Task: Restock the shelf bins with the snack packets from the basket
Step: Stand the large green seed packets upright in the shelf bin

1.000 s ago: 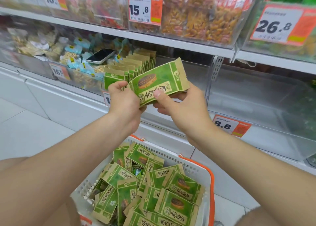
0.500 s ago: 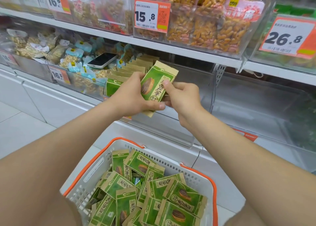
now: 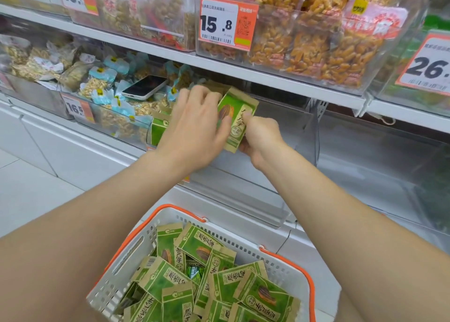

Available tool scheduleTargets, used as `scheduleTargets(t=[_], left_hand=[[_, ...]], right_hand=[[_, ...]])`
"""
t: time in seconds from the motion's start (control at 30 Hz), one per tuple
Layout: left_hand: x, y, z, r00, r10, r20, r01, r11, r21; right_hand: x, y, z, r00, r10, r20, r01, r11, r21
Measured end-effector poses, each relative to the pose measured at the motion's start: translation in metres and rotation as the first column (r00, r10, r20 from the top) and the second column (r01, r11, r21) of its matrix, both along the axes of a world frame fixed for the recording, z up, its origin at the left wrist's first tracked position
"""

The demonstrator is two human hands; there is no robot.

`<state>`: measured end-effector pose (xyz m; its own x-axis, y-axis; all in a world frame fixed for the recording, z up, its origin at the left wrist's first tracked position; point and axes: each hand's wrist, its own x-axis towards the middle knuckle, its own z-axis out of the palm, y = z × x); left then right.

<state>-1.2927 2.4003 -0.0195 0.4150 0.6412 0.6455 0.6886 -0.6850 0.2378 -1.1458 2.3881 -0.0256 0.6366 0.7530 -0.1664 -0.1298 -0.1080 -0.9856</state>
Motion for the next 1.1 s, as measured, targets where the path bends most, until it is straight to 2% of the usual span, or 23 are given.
scheduleTargets(t=[0.07, 0.1, 0.17, 0.27, 0.43, 0.57, 0.77, 0.97, 1.1], left_hand=[[-0.003, 0.003, 0.003, 0.983, 0.178, -0.037, -0.172, 0.976, 0.133], [-0.004, 0.005, 0.002, 0.968, 0.242, -0.061, -0.232, 0.963, 0.140], [-0.006, 0.009, -0.001, 0.941, 0.318, -0.119, -0.312, 0.948, 0.064], [-0.010, 0.021, -0.007, 0.914, 0.359, -0.187, -0.382, 0.919, -0.102], [-0.017, 0.039, -0.013, 0.931, 0.355, -0.081, -0.363, 0.889, -0.279], [-0.014, 0.042, -0.017, 0.950, 0.305, -0.069, -0.312, 0.905, -0.290], [-0.008, 0.041, -0.020, 0.937, 0.340, -0.085, -0.350, 0.893, -0.283], [-0.010, 0.041, -0.022, 0.909, 0.400, -0.115, -0.409, 0.909, -0.075], [-0.010, 0.032, -0.016, 0.957, 0.275, -0.091, -0.270, 0.961, 0.066]], right_hand=[[0.007, 0.014, -0.004, 0.980, -0.135, 0.146, 0.133, 0.991, 0.022], [0.011, 0.019, -0.005, 0.958, -0.179, 0.226, 0.183, 0.983, 0.001], [0.017, 0.029, -0.005, 0.916, -0.218, 0.337, 0.242, 0.970, -0.032], [0.025, 0.044, -0.006, 0.885, -0.187, 0.427, 0.247, 0.965, -0.089], [0.031, 0.070, -0.003, 0.802, -0.168, 0.573, 0.313, 0.936, -0.163], [0.042, 0.086, -0.004, 0.801, -0.169, 0.574, 0.341, 0.917, -0.206], [0.049, 0.096, -0.023, 0.804, -0.108, 0.585, 0.325, 0.903, -0.281], [0.047, 0.096, -0.025, 0.830, -0.064, 0.554, 0.293, 0.895, -0.336], [0.048, 0.091, -0.031, 0.882, -0.037, 0.471, 0.223, 0.911, -0.346]])
